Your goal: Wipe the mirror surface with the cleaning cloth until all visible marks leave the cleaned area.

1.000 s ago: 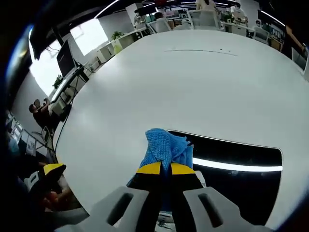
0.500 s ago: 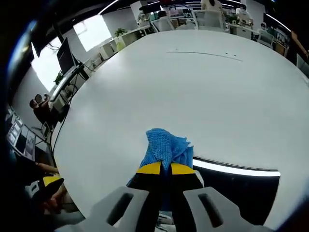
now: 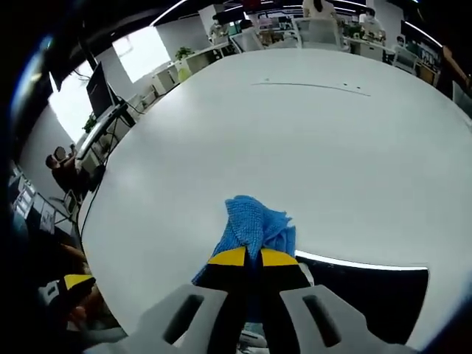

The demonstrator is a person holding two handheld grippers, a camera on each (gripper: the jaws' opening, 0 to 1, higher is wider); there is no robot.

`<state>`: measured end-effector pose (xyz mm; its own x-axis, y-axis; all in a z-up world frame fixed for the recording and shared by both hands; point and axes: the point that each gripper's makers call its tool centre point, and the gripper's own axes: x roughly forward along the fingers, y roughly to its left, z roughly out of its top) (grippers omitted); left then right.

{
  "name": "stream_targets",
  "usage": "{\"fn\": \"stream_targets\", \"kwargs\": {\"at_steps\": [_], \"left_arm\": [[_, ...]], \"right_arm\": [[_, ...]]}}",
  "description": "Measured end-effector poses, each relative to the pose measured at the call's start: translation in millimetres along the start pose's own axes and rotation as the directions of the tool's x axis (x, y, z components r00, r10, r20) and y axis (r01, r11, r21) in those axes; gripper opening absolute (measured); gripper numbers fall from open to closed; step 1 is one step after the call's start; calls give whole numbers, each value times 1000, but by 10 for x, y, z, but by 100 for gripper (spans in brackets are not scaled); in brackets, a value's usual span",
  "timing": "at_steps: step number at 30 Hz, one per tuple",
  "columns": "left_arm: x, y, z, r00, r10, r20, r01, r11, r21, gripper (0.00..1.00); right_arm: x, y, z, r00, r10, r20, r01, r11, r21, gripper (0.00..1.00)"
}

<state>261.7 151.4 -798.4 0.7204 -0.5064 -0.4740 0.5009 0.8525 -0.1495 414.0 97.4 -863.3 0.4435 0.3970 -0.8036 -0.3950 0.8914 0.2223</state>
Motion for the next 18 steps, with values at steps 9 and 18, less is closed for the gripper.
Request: {"fn": "stream_targets", "kwargs": {"at_steps": [9, 18], "left_arm": [[-1, 7, -11, 1000, 6, -6, -6, 1000, 2, 99], [6, 4, -29, 1000, 2, -18, -2, 1000, -4, 99]], "right_arm": [[-12, -40, -13, 1000, 6, -1, -6, 1000, 12, 0], [-61, -131, -56, 1000, 6, -9, -6, 1000, 7, 0]]}}
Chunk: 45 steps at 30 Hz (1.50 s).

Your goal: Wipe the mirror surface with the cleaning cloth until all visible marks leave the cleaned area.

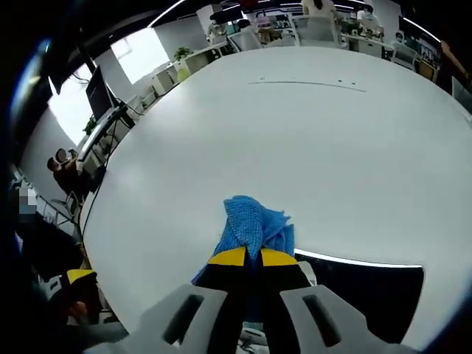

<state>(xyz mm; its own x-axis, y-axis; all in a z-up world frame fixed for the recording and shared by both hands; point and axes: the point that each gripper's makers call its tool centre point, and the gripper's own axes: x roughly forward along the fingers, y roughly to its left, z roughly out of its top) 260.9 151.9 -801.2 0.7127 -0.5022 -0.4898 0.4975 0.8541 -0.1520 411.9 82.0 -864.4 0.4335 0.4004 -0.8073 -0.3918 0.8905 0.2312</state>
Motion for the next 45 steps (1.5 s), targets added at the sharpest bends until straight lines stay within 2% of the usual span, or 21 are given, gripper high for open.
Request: {"fn": "stream_targets", "kwargs": {"at_steps": [8, 13, 19, 22, 24, 45], "left_arm": [[0, -11, 1, 1000, -6, 0, 6, 1000, 1, 99], [1, -21, -8, 1000, -10, -4, 10, 1000, 1, 99], [3, -27, -14, 1000, -12, -7, 12, 1000, 2, 99], [5, -40, -18, 1000, -17, -9, 17, 1000, -1, 99], [7, -42, -22, 1000, -18, -12, 18, 1000, 3, 99], [0, -20, 52, 1000, -3, 28, 3, 1000, 14, 99]], "right_arm": [[-100, -231, -54, 1000, -17, -8, 18, 999, 52, 0], [-125, -293, -78, 1000, -23, -3, 23, 998, 64, 0], [-113, -291, -64, 1000, -22, 13, 21, 995, 101, 0], [-125, -271, -77, 999, -36, 31, 34, 997, 65, 0], [-135, -264, -95, 999, -38, 31, 35, 996, 77, 0], [-282, -90, -402, 1000, -16, 25, 13, 994, 107, 0]]}}
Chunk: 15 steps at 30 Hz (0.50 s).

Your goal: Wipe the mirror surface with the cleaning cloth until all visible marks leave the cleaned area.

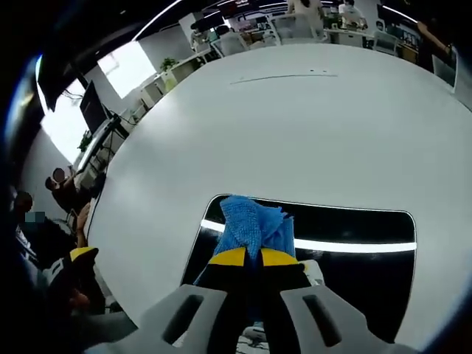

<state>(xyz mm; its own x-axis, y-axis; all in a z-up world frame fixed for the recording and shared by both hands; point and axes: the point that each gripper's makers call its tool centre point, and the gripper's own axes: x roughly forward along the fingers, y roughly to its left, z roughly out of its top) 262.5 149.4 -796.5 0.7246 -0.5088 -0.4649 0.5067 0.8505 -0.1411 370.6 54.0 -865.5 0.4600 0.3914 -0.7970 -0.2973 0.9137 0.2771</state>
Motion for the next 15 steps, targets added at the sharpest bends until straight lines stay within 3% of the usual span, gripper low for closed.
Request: {"fn": "stream_targets", "kwargs": {"at_steps": [6, 11, 15], "left_arm": [[8, 6, 10, 1000, 5, 0, -5, 1000, 16, 99], [-4, 22, 22, 1000, 12, 9, -12, 1000, 4, 99], [-4, 14, 13, 1000, 9, 2, -9, 1000, 12, 99]], "right_arm": [[-61, 33, -106, 1000, 11, 2, -11, 1000, 4, 0], [-81, 44, -141, 999, 31, 16, -32, 996, 82, 0], [-110, 81, -191, 999, 41, 9, -42, 996, 84, 0]]}}
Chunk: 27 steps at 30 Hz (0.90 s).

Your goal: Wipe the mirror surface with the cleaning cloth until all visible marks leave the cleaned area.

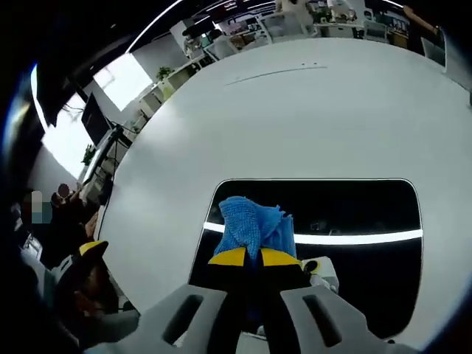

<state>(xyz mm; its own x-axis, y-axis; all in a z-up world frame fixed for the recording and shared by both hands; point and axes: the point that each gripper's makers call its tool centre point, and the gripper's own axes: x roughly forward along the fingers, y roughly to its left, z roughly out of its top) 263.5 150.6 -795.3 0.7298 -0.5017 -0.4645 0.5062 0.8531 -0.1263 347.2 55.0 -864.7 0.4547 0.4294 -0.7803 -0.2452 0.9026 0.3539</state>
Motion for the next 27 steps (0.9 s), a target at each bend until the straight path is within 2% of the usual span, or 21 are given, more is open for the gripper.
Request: {"fn": "stream_targets", "kwargs": {"at_steps": [4, 6, 8, 11, 16, 27], "left_arm": [[-9, 18, 8, 1000, 6, 6, -6, 1000, -10, 99], [6, -37, -16, 1000, -21, -20, 19, 996, -83, 99], [18, -13, -44, 999, -17, -48, 13, 997, -75, 99], [-33, 13, 24, 1000, 6, -15, -7, 997, -72, 99], [-12, 23, -14, 1000, 18, -21, -18, 1000, 14, 99], [-13, 23, -5, 1000, 7, -15, -7, 1000, -14, 99]], "right_arm": [[-17, 28, -53, 1000, 8, -5, -8, 1000, -13, 0], [-18, 37, -65, 1000, 13, -9, -13, 1000, -15, 0], [-35, 59, -106, 1000, 16, -11, -16, 999, -28, 0], [-59, 67, -147, 1000, 20, -18, -21, 999, -35, 0], [-97, 81, -222, 999, 25, -23, -25, 999, -39, 0], [-161, 129, -351, 999, 38, -25, -39, 998, -43, 0]]}}
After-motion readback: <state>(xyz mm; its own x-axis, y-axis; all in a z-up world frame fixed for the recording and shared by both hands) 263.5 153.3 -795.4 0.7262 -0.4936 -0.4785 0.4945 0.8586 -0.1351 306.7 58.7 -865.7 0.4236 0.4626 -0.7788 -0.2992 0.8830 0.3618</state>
